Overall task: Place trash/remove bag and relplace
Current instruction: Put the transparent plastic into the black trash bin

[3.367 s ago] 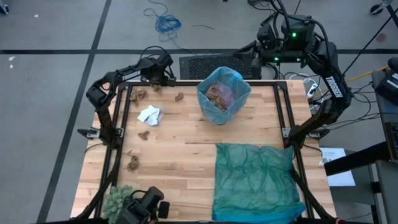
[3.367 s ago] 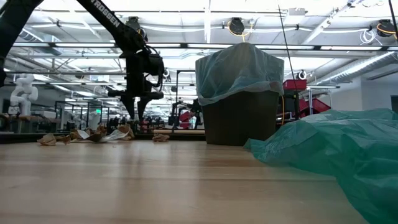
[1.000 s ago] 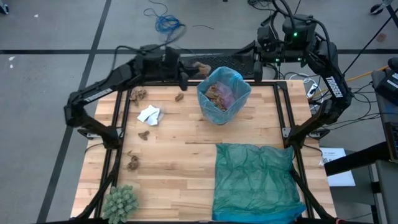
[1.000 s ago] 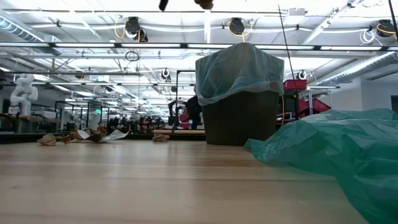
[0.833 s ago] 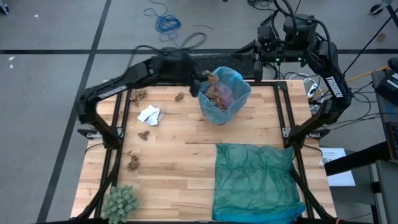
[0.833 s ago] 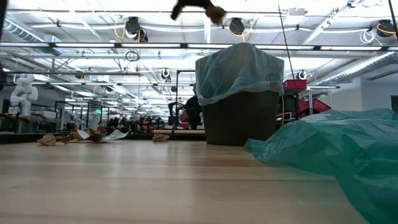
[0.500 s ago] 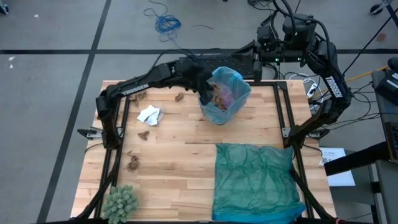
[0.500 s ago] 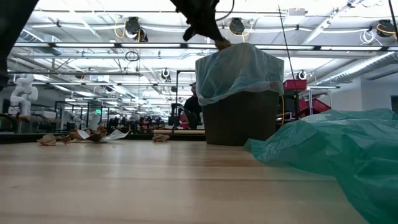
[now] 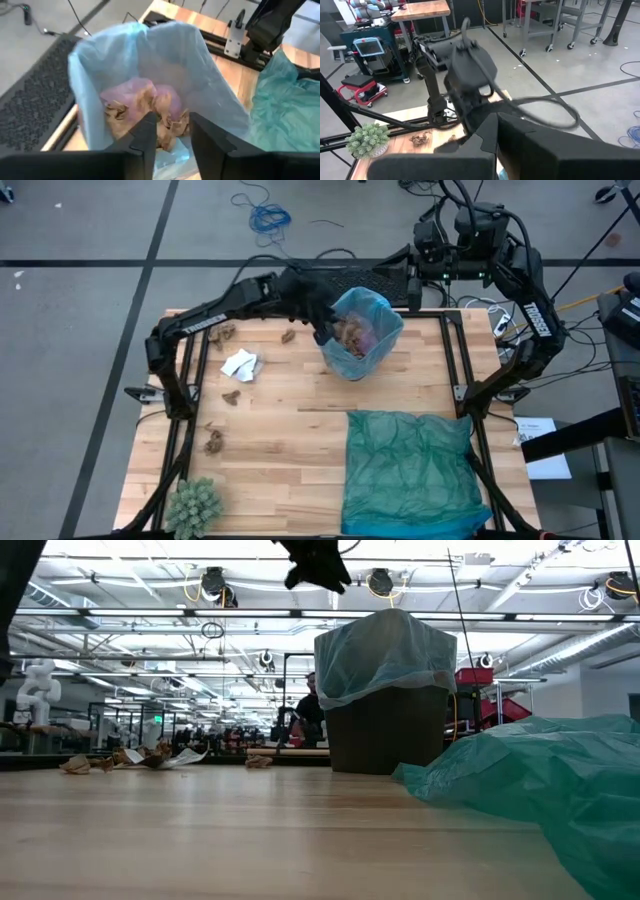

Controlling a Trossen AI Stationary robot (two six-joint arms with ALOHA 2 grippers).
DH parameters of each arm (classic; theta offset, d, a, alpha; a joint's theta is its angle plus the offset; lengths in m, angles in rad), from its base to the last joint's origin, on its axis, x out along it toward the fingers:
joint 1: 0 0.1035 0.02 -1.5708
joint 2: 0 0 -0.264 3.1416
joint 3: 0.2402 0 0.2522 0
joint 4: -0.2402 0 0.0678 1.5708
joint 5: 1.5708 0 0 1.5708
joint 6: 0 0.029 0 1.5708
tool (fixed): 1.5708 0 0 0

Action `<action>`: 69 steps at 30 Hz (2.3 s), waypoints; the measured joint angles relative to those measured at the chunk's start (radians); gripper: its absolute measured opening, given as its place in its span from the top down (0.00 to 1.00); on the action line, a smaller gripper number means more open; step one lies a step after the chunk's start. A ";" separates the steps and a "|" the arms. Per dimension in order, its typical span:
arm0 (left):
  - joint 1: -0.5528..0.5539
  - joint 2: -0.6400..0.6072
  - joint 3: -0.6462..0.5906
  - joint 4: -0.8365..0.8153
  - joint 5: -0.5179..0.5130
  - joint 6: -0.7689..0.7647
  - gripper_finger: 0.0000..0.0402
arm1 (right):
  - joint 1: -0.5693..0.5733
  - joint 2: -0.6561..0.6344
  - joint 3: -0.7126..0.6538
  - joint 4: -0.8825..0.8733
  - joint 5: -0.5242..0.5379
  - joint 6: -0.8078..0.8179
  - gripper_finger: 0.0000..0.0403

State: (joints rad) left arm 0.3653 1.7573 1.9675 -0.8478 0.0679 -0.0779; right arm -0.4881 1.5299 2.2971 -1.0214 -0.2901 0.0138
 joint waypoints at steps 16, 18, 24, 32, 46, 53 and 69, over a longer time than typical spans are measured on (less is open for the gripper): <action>-0.196 -0.308 0.001 -0.615 -0.304 0.167 0.65 | 0.000 0.000 0.000 -0.007 0.000 -0.001 1.00; -0.226 -0.310 -0.001 -0.718 -0.304 0.033 0.66 | 0.000 0.000 0.000 -0.004 0.000 -0.001 1.00; -0.283 -0.338 -0.155 -0.720 -0.264 -0.236 0.66 | 0.000 0.000 0.000 0.000 0.000 0.000 1.00; -0.275 -0.385 -0.567 -0.682 -0.349 -0.512 0.66 | 0.000 0.000 0.000 -0.001 0.000 -0.020 1.00; -0.245 -0.297 -0.973 -0.239 -0.317 -0.532 0.65 | 0.000 0.002 0.000 0.005 0.000 -0.062 1.00; -0.205 -0.168 -0.994 -0.110 -0.360 -0.405 0.56 | 0.000 0.002 0.000 0.008 0.000 -0.072 1.00; -0.051 0.043 -1.036 -0.017 -0.503 -0.274 0.51 | 0.000 0.002 0.000 0.023 0.000 -0.028 1.00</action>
State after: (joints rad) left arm 0.3140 1.8004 0.9310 -0.8649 -0.4353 -0.3523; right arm -0.4885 1.5322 2.2971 -0.9982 -0.2905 -0.0138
